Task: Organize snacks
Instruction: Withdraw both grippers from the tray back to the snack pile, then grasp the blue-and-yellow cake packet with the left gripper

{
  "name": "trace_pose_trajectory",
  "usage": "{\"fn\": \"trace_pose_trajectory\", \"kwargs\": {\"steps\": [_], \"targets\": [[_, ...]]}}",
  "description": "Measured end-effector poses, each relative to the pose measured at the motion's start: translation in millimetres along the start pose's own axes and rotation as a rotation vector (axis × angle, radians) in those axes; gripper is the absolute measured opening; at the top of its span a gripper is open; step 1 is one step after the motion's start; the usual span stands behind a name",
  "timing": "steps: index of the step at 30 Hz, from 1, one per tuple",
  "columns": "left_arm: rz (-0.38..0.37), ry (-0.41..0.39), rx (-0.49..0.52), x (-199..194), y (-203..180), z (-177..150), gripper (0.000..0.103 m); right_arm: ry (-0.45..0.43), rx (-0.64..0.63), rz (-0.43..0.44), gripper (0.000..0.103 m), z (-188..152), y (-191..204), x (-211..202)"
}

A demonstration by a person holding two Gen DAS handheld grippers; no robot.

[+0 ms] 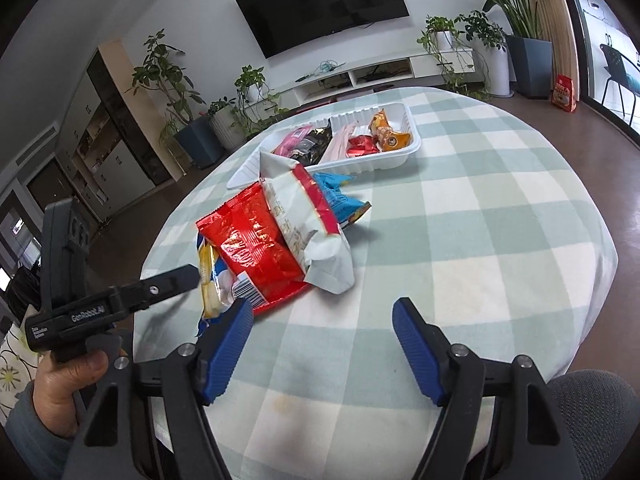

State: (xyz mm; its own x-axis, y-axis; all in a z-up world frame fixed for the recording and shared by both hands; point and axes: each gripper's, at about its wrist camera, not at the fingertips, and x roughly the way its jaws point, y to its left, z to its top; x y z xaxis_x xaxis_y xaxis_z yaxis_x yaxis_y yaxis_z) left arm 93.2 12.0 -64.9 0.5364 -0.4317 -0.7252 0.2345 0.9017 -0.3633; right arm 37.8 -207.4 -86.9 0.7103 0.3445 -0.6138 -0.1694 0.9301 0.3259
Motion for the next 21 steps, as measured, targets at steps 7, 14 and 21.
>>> {"fn": "trace_pose_trajectory", "kwargs": {"steps": [7, 14, 21], "targets": [[0.046, 0.019, 0.033, 12.5, -2.2, 8.2, 0.093, 0.007, 0.009, 0.004, 0.073, -2.0, -0.1, -0.1], [0.053, 0.054, 0.054, 25.6, 5.5, 14.6, 0.057, 0.019, 0.006, 0.002, 0.073, -4.8, 1.3, 0.3], [0.103, 0.055, 0.098, 19.2, 17.1, 18.0, 0.054, 0.026, 0.007, -0.006, 0.073, -6.6, 2.2, 0.6]]}}
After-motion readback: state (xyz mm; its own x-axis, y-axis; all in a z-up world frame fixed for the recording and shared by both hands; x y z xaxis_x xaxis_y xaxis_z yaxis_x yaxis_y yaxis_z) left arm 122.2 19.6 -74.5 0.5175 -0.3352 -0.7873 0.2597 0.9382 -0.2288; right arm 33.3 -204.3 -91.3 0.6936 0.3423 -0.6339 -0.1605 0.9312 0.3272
